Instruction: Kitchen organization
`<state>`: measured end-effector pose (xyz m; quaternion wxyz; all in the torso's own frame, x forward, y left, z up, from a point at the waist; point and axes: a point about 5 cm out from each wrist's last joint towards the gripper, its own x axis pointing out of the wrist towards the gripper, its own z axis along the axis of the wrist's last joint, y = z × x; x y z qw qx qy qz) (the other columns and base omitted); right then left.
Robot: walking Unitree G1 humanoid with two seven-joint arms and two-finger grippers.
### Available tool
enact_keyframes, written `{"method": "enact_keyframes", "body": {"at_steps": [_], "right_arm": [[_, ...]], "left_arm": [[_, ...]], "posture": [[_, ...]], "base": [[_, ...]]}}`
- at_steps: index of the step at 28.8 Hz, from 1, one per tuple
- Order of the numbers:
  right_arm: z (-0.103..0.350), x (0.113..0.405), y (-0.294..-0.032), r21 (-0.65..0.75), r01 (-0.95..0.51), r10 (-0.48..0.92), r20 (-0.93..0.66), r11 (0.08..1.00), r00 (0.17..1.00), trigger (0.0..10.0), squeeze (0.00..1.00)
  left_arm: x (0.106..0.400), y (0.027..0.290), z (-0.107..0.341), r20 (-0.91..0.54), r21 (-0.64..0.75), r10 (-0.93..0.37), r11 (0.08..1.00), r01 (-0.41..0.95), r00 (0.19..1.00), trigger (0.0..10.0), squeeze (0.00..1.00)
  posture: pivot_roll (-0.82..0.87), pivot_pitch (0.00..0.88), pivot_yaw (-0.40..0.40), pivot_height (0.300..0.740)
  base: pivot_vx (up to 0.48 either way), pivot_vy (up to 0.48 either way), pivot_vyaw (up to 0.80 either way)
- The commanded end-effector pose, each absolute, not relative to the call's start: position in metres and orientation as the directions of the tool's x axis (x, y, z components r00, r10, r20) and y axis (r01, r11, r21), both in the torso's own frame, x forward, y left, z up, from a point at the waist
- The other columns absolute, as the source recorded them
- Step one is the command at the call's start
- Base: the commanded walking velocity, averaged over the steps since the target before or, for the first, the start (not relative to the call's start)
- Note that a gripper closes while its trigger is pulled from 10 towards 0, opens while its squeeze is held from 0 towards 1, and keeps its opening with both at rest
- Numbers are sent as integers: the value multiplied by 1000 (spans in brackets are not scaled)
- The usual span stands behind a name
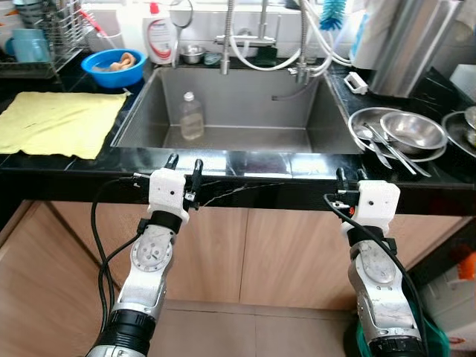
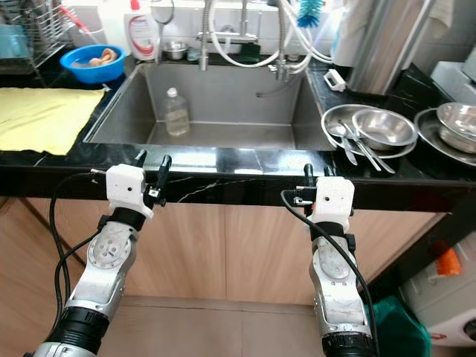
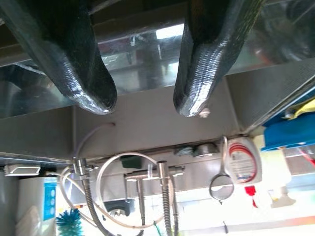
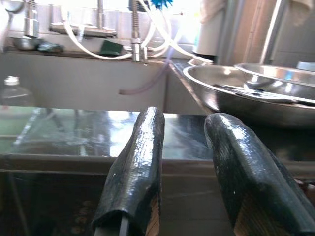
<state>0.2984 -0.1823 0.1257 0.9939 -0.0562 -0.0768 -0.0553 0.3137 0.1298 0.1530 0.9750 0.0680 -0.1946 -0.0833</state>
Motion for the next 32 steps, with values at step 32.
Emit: {"method": "enact_keyframes", "body": {"at_steps": [32], "right_arm": [[124, 302, -170, -80, 90, -77, 159, 993, 984, 10000, 0]], "left_arm": [[308, 134, 144, 341, 191, -167, 976, 106, 925, 10000, 0]], "posture": [[-142, 0, -30, 706]], "base": [[0, -84, -495]]}}
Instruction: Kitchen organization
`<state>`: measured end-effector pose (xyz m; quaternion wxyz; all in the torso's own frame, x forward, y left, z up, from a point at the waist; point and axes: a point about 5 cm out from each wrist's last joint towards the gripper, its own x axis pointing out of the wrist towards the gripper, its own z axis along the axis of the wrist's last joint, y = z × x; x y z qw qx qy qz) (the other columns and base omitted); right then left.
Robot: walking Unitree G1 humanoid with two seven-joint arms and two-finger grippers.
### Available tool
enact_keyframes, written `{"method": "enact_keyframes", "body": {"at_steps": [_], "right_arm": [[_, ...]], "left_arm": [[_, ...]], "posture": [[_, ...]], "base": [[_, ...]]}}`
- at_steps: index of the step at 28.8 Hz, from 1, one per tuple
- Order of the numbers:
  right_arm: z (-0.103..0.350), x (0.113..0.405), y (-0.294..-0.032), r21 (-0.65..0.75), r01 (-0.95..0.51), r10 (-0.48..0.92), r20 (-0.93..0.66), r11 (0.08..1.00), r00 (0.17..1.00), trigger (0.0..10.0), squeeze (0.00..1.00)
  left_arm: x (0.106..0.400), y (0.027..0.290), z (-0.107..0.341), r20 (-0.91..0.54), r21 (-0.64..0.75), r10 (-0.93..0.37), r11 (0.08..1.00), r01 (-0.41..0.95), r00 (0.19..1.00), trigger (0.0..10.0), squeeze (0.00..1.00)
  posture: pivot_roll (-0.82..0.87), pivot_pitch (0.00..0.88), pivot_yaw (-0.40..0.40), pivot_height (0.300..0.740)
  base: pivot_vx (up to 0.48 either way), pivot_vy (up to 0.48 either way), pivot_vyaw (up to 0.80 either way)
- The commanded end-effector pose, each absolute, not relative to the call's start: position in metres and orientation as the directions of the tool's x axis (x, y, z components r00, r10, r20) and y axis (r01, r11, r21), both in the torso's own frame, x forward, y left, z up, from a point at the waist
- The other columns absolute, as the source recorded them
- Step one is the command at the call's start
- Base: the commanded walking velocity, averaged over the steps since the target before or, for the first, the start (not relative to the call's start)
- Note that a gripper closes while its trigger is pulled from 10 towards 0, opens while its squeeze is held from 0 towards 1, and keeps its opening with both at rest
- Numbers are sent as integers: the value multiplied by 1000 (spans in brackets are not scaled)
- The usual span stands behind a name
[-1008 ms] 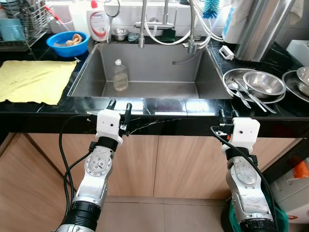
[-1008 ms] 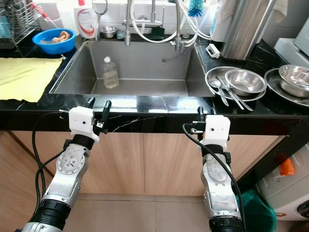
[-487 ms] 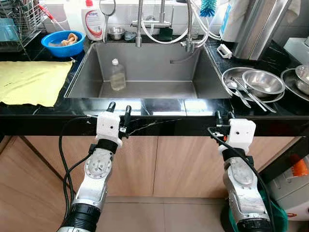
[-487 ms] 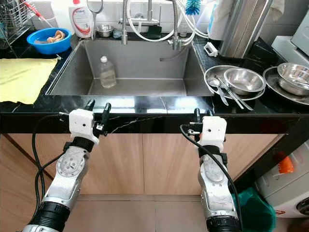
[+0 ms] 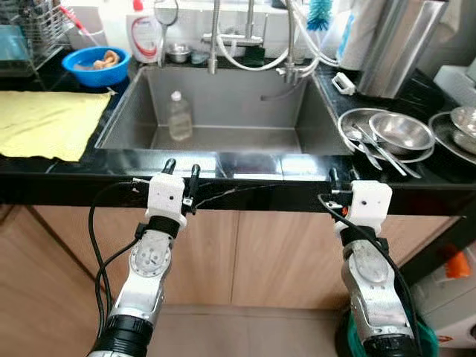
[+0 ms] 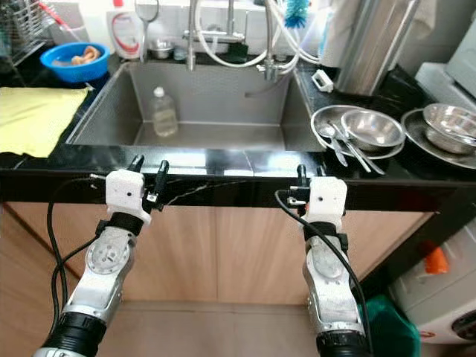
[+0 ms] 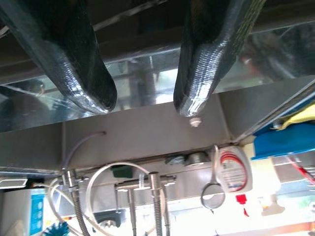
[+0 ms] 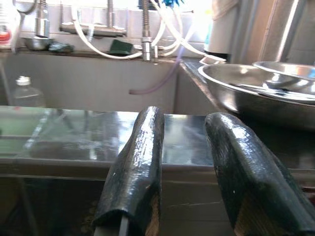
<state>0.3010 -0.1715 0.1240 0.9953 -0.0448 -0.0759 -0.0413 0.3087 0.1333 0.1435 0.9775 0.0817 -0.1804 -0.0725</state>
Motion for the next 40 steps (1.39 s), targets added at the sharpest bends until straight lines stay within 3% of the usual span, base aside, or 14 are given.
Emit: {"method": "enact_keyframes", "body": {"at_steps": [1, 14, 28, 35, 40], "right_arm": [[124, 302, -170, -76, 89, -77, 155, 993, 985, 10000, 0], [122, 301, -166, -71, 74, -63, 149, 995, 987, 10000, 0], [122, 302, -165, -57, 70, -62, 139, 996, 988, 10000, 0], [123, 303, -163, -54, 62, -54, 145, 997, 988, 10000, 0], [124, 302, -161, -67, 51, -41, 155, 996, 987, 10000, 0]], "left_arm": [[308, 135, 144, 340, 192, -168, 976, 106, 925, 10000, 0], [306, 137, 142, 334, 201, -163, 975, 99, 928, 10000, 0], [304, 137, 142, 334, 223, -170, 970, 97, 927, 10000, 0], [304, 137, 142, 335, 224, -169, 970, 96, 927, 10000, 0], [304, 138, 142, 338, 205, -157, 975, 90, 928, 10000, 0]], "posture": [[-140, 0, -29, 706], [-140, 0, -28, 706], [-133, 0, -35, 706], [-135, 0, -34, 706], [-131, 0, -36, 706]], "base": [[0, 0, 0], [0, -109, -685], [0, -19, 0], [0, -327, -760], [0, 0, 0]]}}
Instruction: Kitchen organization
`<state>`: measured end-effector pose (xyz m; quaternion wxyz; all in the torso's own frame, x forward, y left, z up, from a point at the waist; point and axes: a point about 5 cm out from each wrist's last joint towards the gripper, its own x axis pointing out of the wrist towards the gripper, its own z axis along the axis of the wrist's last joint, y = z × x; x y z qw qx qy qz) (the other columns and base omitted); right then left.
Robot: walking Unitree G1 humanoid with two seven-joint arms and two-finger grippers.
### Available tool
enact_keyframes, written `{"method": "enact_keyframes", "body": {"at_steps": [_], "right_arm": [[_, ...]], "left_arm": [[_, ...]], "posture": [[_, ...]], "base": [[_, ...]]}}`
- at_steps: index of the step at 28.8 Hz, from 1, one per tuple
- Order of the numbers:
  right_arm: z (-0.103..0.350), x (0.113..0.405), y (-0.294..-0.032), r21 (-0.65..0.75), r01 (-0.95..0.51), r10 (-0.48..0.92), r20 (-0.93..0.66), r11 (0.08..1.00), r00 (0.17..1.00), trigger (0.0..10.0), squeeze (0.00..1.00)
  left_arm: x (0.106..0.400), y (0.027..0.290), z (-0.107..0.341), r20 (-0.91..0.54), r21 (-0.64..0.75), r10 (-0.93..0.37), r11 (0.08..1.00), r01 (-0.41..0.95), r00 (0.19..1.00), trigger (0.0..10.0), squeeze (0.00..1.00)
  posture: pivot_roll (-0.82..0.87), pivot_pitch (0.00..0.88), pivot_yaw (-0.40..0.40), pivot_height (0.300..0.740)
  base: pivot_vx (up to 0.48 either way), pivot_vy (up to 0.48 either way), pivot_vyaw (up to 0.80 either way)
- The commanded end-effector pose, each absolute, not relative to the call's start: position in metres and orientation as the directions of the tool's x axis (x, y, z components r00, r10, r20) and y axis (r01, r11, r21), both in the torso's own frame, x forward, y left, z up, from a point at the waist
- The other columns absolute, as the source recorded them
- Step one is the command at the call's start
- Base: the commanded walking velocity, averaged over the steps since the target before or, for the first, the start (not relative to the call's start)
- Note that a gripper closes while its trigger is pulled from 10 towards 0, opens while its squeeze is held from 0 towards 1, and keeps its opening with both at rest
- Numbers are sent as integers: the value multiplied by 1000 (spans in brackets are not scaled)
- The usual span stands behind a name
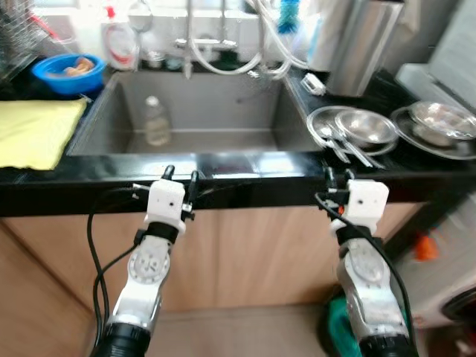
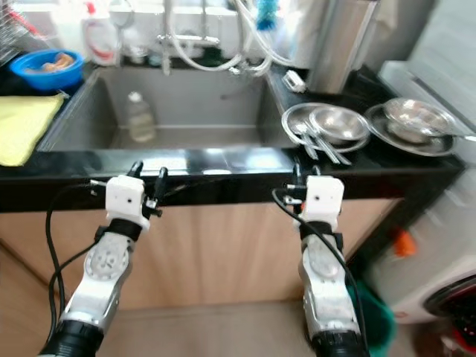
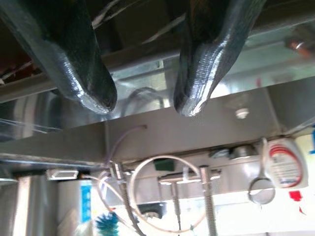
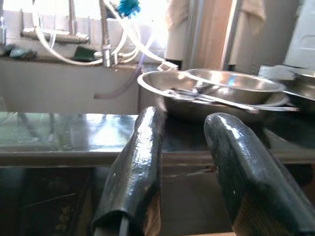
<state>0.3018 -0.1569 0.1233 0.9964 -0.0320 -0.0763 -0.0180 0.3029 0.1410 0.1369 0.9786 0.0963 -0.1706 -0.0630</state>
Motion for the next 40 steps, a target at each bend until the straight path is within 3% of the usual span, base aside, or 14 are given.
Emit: {"method": "enact_keyframes", "body": {"at_steps": [1, 14, 15, 17, 18, 21, 22, 40], "right_arm": [[124, 302, -161, -65, 51, -41, 155, 997, 987, 10000, 0], [122, 301, -161, -65, 53, -43, 151, 996, 988, 10000, 0], [122, 300, -161, -58, 52, -43, 153, 997, 987, 10000, 800], [122, 300, -162, -54, 52, -43, 153, 997, 987, 10000, 800], [123, 300, -162, -49, 50, -42, 155, 998, 987, 10000, 1000], [123, 300, -161, -56, 44, -35, 155, 997, 987, 10000, 1000], [123, 302, -160, -61, 41, -31, 154, 997, 988, 10000, 0], [125, 311, -150, -64, -47, 56, 137, 997, 989, 10000, 0]], "left_arm": [[304, 139, 142, 337, 207, -156, 974, 89, 928, 10000, 0], [302, 139, 141, 332, 209, -154, 974, 86, 931, 10000, 0], [302, 139, 141, 330, 209, -154, 974, 87, 931, 10000, 0], [302, 139, 141, 330, 209, -155, 974, 88, 931, 10000, 0], [301, 138, 140, 328, 209, -157, 974, 91, 931, 10000, 0], [301, 138, 139, 325, 210, -161, 973, 94, 932, 10000, 0], [301, 137, 139, 324, 211, -165, 973, 99, 932, 10000, 0], [301, 133, 139, 317, 222, -188, 968, 120, 930, 10000, 0]], "posture": [[-131, 0, -36, 706], [-135, 0, -33, 706], [-135, 0, -33, 706], [-136, 0, -32, 706], [-137, 0, -31, 706], [-139, 0, -28, 706], [-140, 0, -26, 706], [-135, 0, -24, 706]], "base": [[0, 0, 0], [0, 0, 0], [0, 0, 0], [0, 0, 0], [0, 0, 0], [0, 0, 0], [0, 0, 0], [0, 0, 0]]}}
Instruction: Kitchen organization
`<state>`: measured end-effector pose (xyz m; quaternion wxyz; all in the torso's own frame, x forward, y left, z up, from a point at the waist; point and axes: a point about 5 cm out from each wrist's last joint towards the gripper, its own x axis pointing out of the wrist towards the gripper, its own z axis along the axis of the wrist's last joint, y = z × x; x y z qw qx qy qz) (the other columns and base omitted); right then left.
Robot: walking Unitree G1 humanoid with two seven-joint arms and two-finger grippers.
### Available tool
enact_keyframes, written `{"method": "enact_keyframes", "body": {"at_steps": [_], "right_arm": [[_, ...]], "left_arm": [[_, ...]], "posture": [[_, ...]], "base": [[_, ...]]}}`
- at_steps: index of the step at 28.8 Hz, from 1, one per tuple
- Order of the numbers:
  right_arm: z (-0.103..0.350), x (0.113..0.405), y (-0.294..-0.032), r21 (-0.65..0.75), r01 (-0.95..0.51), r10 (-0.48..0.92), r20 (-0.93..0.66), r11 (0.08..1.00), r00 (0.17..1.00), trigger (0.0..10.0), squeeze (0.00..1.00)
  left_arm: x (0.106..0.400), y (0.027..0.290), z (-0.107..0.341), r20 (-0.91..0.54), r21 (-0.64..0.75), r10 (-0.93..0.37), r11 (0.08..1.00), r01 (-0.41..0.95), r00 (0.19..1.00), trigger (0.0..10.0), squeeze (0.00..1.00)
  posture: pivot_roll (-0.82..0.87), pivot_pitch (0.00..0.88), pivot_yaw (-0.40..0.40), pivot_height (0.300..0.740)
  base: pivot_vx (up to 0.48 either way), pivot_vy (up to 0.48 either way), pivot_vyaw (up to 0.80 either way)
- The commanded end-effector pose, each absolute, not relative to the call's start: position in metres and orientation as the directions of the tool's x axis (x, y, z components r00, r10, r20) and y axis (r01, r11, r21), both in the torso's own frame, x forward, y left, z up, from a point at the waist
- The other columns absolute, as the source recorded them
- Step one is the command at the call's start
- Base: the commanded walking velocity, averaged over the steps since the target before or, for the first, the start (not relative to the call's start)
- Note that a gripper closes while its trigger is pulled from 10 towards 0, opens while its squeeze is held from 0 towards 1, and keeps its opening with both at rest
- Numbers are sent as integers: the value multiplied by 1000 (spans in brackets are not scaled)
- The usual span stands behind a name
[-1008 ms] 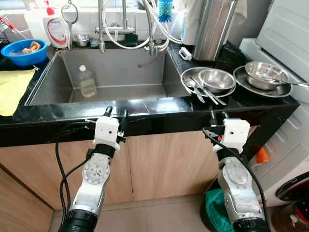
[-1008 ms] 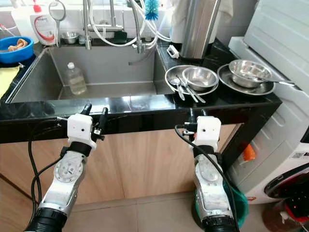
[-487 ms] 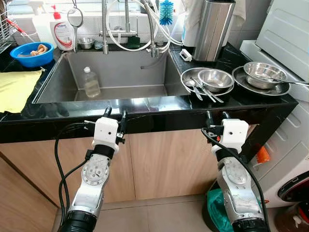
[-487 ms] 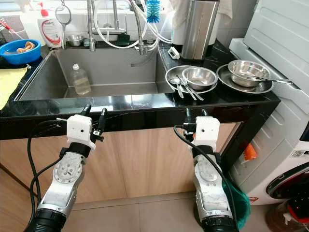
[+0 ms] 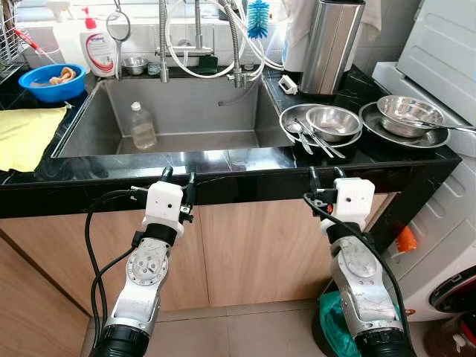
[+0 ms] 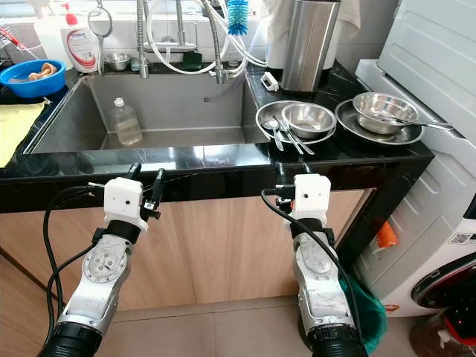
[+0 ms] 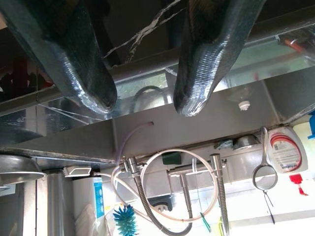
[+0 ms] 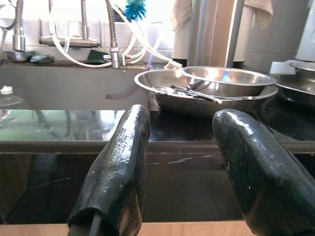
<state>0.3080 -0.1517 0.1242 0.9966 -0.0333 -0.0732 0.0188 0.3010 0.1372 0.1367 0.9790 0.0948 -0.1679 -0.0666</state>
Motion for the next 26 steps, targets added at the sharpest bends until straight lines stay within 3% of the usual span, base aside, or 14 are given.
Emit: {"method": "enact_keyframes", "body": {"at_steps": [1, 21, 26], "right_arm": [[125, 312, -150, -63, -50, 58, 137, 997, 989, 10000, 0], [142, 336, -144, -71, -63, 74, 168, 995, 983, 10000, 0], [147, 328, -144, -58, -56, 68, 233, 997, 970, 10000, 0]], "left_arm": [[301, 132, 139, 317, 224, -191, 967, 123, 929, 10000, 0], [302, 131, 140, 317, 223, -186, 968, 118, 930, 10000, 0], [300, 132, 142, 337, 210, -184, 971, 117, 924, 10000, 0]], "posture": [[-133, 0, -25, 706], [-129, 0, -27, 706], [-127, 0, -28, 706]], "base": [[0, 0, 0], [0, 0, 0], [0, 0, 0]]}}
